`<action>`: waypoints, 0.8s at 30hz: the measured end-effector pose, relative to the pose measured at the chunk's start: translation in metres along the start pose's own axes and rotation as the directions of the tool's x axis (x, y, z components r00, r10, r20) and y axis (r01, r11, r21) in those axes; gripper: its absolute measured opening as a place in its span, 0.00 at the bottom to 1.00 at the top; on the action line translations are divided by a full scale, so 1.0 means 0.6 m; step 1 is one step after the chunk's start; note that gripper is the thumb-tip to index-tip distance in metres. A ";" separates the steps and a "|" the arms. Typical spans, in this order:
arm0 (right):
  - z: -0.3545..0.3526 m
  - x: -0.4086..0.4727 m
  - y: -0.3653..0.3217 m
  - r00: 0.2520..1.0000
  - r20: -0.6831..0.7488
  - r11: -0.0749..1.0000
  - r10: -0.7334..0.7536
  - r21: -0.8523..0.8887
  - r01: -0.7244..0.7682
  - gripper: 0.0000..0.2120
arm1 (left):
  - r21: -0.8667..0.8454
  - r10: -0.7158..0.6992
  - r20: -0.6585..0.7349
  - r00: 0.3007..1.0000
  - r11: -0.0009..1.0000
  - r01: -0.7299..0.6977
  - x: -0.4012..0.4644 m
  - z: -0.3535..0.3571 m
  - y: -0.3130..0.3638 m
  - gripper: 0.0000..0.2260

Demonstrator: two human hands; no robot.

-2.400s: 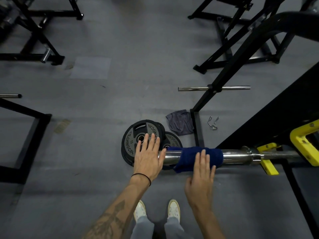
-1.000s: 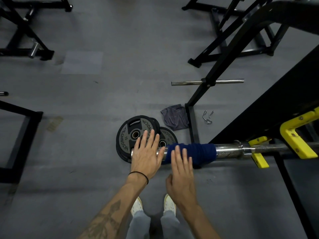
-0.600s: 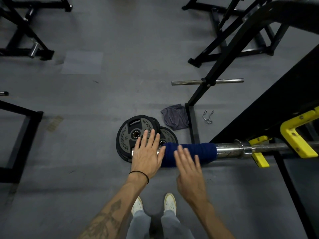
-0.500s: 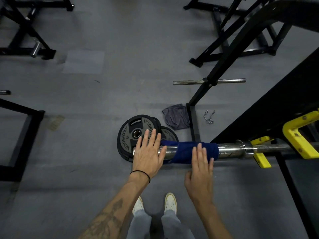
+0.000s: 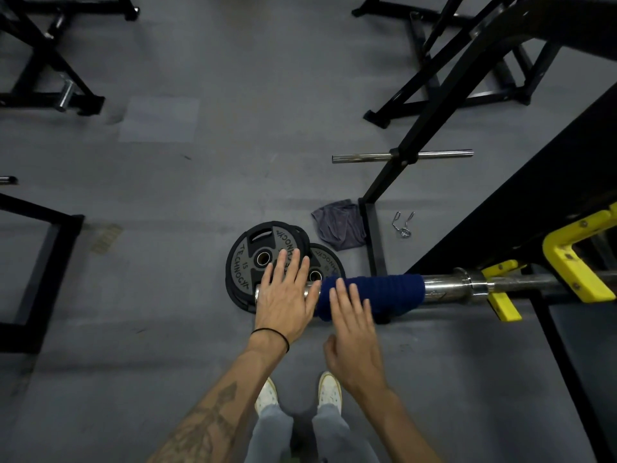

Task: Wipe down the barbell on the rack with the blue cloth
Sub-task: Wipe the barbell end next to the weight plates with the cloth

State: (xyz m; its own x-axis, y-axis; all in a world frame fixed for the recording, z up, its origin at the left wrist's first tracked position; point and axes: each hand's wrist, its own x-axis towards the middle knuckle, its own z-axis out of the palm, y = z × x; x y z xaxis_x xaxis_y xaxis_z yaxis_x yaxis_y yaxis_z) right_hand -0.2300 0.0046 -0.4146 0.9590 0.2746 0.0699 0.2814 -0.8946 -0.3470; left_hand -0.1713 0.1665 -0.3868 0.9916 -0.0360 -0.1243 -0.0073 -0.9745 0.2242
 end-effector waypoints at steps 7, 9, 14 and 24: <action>-0.002 0.005 -0.003 0.970 -0.039 0.968 0.239 0.083 -0.235 0.50 | 0.023 0.006 0.012 1.000 1.000 -0.006 0.000 -0.001 0.000 0.31; 0.001 0.002 0.003 1.000 -0.009 1.000 0.019 0.003 -0.019 0.51 | 0.023 0.005 0.019 1.000 1.000 -0.006 0.000 -0.001 -0.001 0.32; -0.029 0.003 0.052 0.960 -0.086 0.963 0.268 0.008 -0.268 0.52 | 0.022 0.007 0.040 0.999 1.000 -0.008 0.005 -0.005 0.000 0.32; -0.036 0.010 0.049 0.954 -0.080 0.957 0.289 0.039 -0.287 0.49 | -0.037 -0.017 0.097 0.995 0.999 0.021 0.043 -0.025 0.000 0.38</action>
State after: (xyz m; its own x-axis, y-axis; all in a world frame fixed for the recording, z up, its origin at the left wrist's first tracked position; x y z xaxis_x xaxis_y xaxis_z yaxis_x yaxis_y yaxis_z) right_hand -0.2155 -0.0274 -0.4040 0.9989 -0.0249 0.0406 -0.0072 -0.9214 -0.3886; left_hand -0.1436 0.1688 -0.3756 0.9743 -0.0404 -0.2217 0.0186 -0.9661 0.2576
